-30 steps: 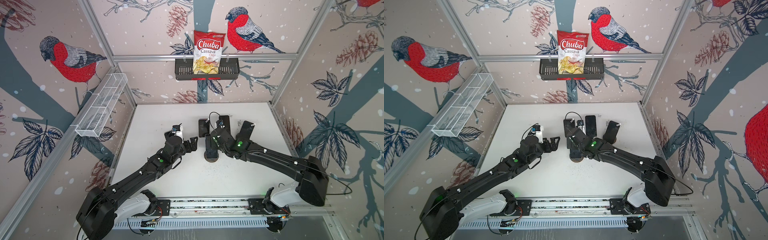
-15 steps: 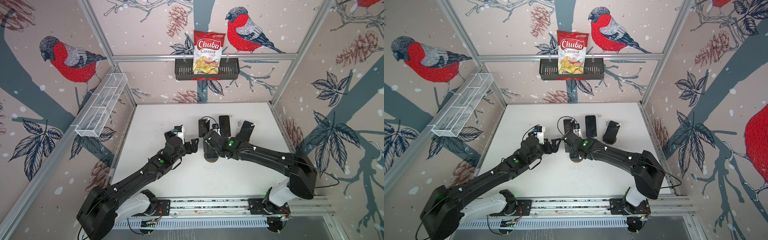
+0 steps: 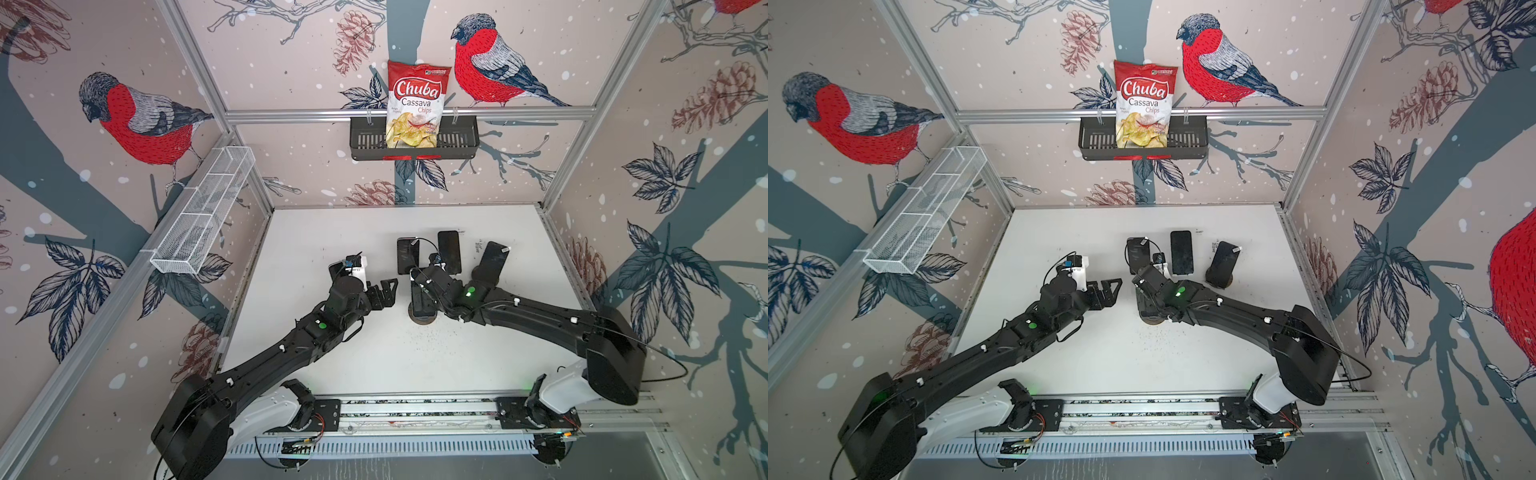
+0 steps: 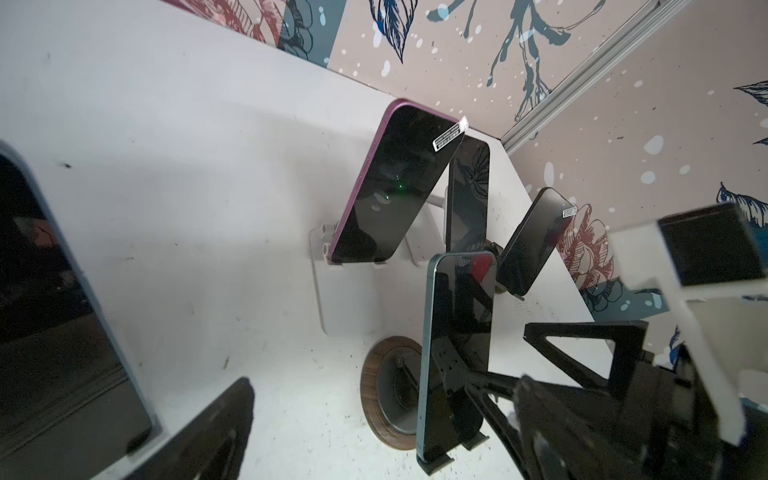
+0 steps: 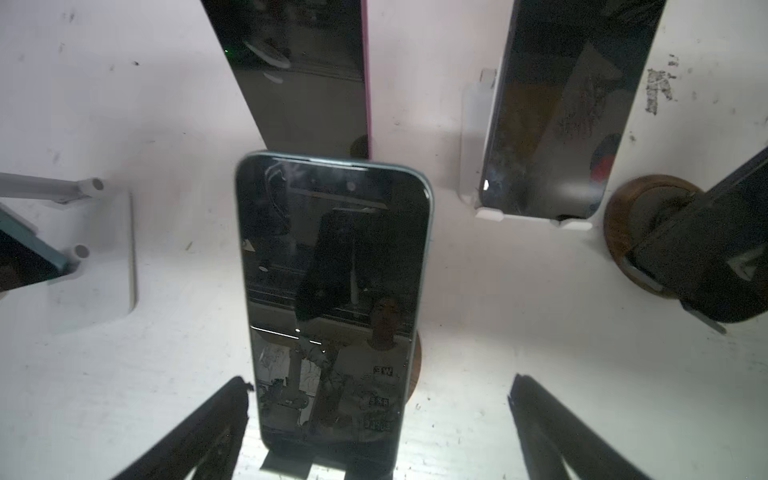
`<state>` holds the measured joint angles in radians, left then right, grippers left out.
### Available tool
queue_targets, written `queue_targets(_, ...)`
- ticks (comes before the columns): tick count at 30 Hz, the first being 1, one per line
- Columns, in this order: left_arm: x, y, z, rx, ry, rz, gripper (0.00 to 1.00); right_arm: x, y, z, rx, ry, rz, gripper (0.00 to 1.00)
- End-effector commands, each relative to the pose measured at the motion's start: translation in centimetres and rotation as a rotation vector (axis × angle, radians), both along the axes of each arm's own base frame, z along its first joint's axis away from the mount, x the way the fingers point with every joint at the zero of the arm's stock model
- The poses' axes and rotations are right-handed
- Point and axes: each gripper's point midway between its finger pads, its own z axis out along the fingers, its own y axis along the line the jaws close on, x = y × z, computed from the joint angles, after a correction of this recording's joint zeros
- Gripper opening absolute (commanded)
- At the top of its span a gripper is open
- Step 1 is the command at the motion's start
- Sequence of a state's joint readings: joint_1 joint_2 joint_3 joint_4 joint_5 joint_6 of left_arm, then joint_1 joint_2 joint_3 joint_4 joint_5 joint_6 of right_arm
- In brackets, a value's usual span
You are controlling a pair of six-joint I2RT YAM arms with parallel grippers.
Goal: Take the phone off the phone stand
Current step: 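Close the right gripper on the teal-edged phone's lower edge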
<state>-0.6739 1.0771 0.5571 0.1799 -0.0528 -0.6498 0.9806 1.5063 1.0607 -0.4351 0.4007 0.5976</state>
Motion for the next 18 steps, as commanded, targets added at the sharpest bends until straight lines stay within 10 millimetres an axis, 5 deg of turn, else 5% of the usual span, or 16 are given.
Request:
queue_targets(1,0.3,-0.8,0.9,-0.039,-0.025,-0.016,0.97,0.1,0.9,1.2,0.053,-0.022,0.019,1.0)
queue_targets(18,1.0,-1.4,1.2,-0.004,-0.04,-0.036,0.97,0.7,2.9,-1.1,0.028,0.019,0.028,0.97)
